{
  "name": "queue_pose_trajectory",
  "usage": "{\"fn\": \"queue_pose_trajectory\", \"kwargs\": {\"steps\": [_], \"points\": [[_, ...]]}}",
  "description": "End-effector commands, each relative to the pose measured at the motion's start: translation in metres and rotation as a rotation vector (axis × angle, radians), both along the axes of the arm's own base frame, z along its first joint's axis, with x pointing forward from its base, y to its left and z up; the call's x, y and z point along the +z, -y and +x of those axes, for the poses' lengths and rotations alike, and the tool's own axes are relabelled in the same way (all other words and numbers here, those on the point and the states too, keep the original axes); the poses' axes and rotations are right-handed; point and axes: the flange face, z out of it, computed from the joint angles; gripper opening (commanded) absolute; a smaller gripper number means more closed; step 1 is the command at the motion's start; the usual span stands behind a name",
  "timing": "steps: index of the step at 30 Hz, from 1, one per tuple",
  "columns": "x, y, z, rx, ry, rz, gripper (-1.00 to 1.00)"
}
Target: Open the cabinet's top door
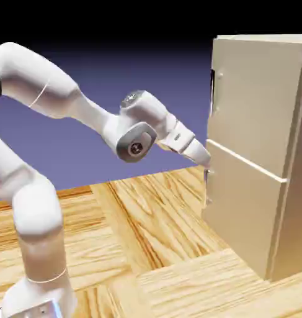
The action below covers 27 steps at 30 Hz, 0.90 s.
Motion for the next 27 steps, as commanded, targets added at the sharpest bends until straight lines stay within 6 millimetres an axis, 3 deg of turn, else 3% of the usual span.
{"fn": "queue_pose_trajectory", "kwargs": {"steps": [1, 15, 27], "points": [[0.007, 0.002, 0.001, -0.038, 0.016, 0.038, 0.0], [0.091, 0.016, -0.002, -0.475, 0.243, 0.612, 0.0], [0.133, -0.001, -0.01, -0.721, 0.392, 1.151, 0.0]]}}
